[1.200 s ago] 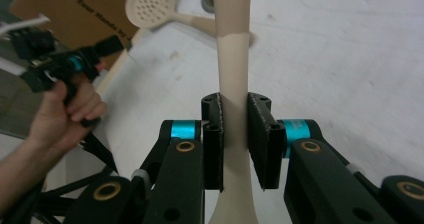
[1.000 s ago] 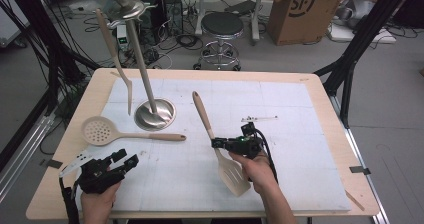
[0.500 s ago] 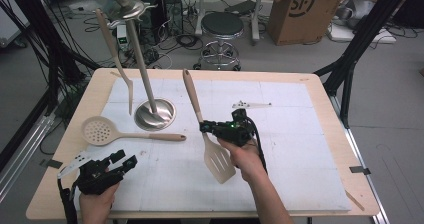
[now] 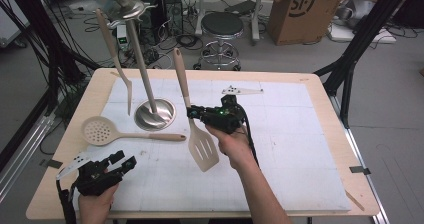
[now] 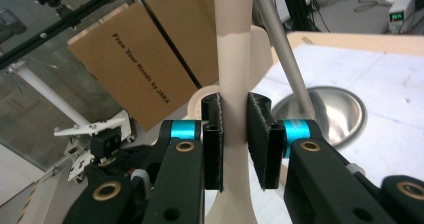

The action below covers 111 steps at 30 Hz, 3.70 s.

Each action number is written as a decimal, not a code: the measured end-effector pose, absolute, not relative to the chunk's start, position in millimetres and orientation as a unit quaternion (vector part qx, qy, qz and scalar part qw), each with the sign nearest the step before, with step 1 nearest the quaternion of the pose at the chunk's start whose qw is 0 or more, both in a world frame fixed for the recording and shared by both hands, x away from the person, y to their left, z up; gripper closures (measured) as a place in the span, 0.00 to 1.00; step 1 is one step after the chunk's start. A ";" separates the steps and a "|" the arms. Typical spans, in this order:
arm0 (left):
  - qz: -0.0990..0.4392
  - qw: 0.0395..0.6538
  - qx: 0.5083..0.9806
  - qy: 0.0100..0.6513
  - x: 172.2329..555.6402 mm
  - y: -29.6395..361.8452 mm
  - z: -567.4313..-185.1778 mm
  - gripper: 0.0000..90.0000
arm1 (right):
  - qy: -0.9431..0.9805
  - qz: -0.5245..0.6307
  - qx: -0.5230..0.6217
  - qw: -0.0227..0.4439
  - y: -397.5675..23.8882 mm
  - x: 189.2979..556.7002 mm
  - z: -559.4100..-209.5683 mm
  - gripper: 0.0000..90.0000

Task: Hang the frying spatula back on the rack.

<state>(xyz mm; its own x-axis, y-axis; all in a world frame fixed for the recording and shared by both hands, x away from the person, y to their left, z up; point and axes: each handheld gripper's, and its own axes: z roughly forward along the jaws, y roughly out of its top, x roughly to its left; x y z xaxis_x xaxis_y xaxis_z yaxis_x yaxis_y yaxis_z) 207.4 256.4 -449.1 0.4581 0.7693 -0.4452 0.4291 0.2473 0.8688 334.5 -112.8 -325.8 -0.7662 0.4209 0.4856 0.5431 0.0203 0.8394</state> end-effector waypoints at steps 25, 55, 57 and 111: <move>0.144 0.608 0.595 0.505 203.7 260.6 -449.3 0.37 | -0.714 -0.609 -0.339 0.062 -105.1 340.0 -320.1 0.87; 0.145 0.611 0.591 0.507 202.8 261.9 -448.9 0.37 | -0.732 -0.594 -0.324 0.071 -82.7 347.2 -293.8 0.88; 0.145 0.611 0.591 0.507 202.4 262.2 -448.9 0.37 | -0.732 -0.597 -0.322 0.073 -80.6 347.8 -290.4 0.88; 0.152 0.611 0.585 0.511 193.1 268.4 -448.0 0.37 | -0.741 -0.597 -0.297 0.081 -39.5 360.1 -255.6 0.87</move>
<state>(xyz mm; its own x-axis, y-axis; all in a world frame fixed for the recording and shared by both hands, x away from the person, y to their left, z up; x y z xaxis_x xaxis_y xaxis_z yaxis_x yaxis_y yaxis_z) 193.1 268.4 -448.0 0.4308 0.7835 -0.4479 0.4123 0.2706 0.8699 360.1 -39.5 -255.6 -0.8104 0.3436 0.4745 0.5369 0.1115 0.8363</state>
